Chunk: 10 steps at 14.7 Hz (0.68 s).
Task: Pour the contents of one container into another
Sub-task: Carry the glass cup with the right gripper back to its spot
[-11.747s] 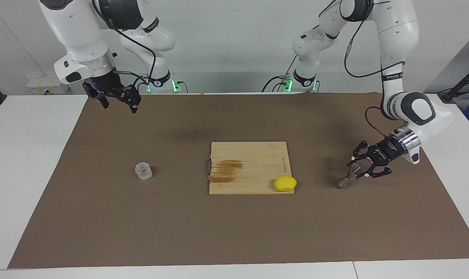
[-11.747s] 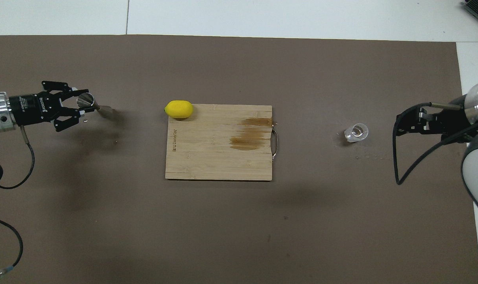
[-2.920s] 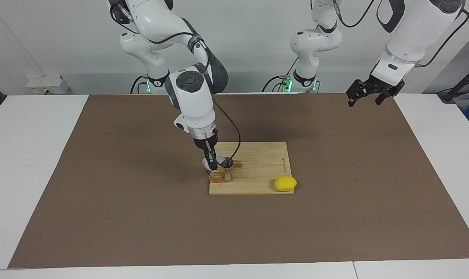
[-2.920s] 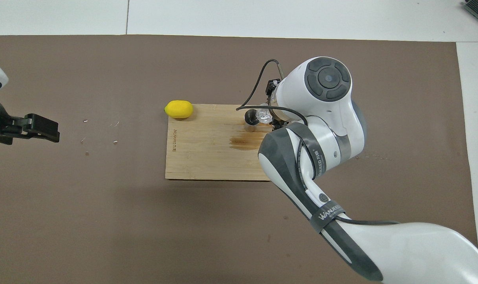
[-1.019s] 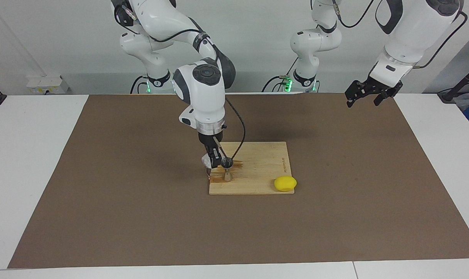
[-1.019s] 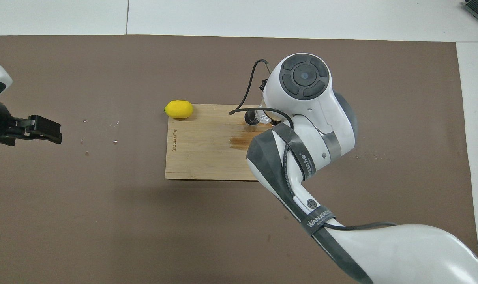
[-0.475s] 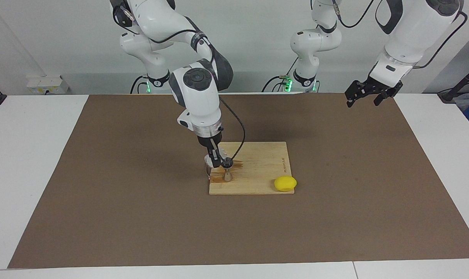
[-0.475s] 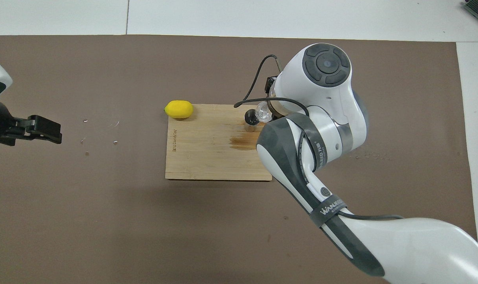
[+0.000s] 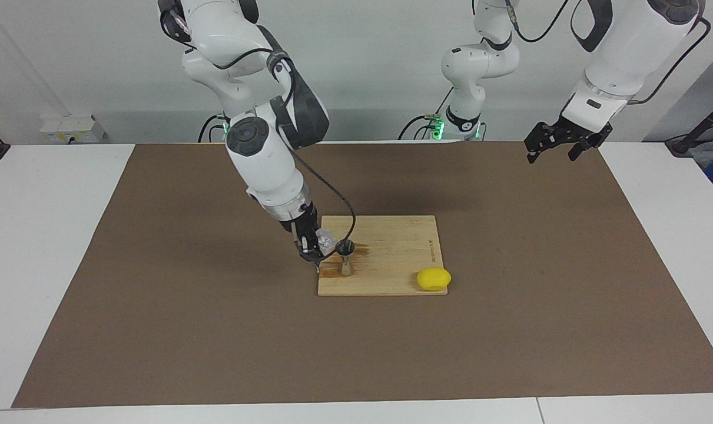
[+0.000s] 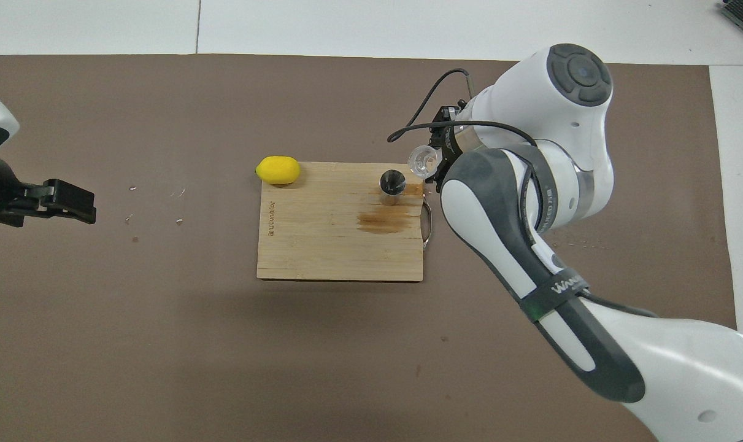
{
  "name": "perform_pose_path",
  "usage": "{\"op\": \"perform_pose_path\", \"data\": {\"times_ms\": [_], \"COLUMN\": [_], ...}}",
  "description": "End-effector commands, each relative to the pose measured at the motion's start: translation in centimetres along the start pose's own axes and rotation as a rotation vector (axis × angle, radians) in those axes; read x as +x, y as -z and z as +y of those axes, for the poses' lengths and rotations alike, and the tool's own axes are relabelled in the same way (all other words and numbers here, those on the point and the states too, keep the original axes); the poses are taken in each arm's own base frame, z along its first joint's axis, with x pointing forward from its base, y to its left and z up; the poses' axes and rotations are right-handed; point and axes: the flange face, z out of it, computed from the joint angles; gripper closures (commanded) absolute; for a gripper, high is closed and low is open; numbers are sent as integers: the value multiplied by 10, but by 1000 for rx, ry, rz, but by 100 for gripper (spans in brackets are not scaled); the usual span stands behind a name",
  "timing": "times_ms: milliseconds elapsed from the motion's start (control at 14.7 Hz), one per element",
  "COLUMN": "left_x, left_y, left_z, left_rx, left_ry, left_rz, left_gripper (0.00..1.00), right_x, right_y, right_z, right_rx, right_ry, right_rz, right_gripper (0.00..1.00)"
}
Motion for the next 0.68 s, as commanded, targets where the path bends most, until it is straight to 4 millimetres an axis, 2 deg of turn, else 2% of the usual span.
{"op": "perform_pose_path", "data": {"times_ms": [0, 136, 407, 611], "left_x": [-6, -6, -6, -6], "left_y": [0, 0, 0, 0], "left_z": [-3, -3, -3, -3], "left_rx": [-9, -9, -9, -9], "left_ry": [3, 3, 3, 3], "left_rz": [2, 2, 2, 2], "left_gripper": [0, 0, 0, 0], "right_x": [38, 93, 154, 210], "right_y": [1, 8, -7, -23], "right_z": [-8, -8, 16, 34], "right_rx": [-7, -14, -41, -55], "right_ry": [-24, -63, -17, 19], "right_rz": [-114, -224, -274, -312], "right_gripper": [100, 100, 100, 100]}}
